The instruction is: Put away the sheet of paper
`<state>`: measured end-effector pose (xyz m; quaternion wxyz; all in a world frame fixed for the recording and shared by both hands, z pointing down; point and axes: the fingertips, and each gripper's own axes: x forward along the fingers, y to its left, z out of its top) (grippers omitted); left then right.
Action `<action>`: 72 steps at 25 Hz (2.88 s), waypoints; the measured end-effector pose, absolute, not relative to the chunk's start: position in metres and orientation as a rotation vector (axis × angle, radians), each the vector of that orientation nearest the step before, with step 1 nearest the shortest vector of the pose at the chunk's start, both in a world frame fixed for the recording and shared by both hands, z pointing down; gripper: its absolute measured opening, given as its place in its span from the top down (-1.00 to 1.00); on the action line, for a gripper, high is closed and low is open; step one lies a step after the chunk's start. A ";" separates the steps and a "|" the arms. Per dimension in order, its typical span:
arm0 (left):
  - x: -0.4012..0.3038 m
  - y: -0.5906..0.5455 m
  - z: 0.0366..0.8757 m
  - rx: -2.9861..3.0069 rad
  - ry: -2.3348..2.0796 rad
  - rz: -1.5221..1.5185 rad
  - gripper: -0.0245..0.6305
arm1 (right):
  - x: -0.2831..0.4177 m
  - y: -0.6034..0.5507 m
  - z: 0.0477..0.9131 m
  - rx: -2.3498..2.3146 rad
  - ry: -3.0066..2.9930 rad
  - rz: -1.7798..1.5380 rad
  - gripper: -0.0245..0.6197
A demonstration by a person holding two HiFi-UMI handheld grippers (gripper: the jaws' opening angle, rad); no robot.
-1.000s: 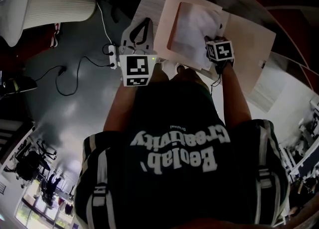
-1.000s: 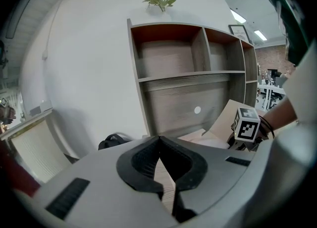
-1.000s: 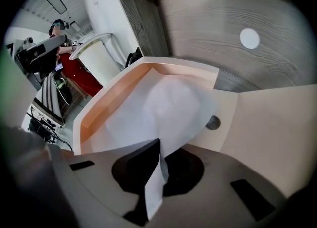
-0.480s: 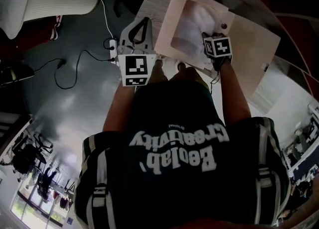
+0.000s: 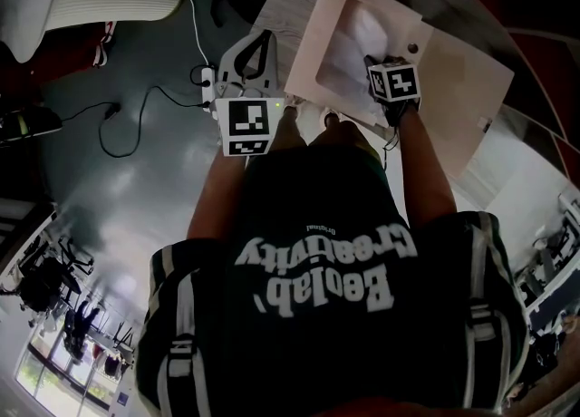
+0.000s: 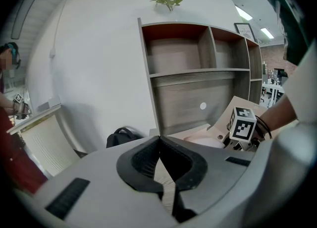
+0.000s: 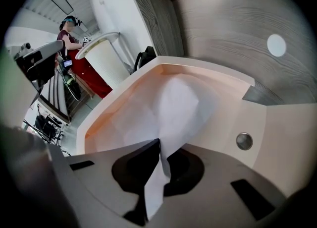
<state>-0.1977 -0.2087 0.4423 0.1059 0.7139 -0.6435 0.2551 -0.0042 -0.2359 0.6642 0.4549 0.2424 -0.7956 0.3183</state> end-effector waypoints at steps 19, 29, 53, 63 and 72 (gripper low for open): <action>-0.199 -0.218 0.435 2.219 -1.831 0.703 0.87 | 0.013 -0.225 0.657 0.735 -1.931 0.722 0.17; -0.187 -0.228 0.426 2.301 -1.778 0.668 0.87 | 0.038 -0.224 0.639 0.836 -1.906 0.697 0.17; -0.184 -0.229 0.456 2.311 -1.675 0.719 0.87 | 0.031 -0.206 0.681 0.787 -1.851 0.894 0.81; -0.187 -0.232 0.457 2.332 -1.644 0.710 0.87 | 0.021 -0.207 0.677 0.786 -1.848 0.880 0.81; -0.184 -0.241 0.445 2.411 -1.592 0.650 0.87 | 0.031 -0.213 0.638 0.928 -1.883 0.847 0.81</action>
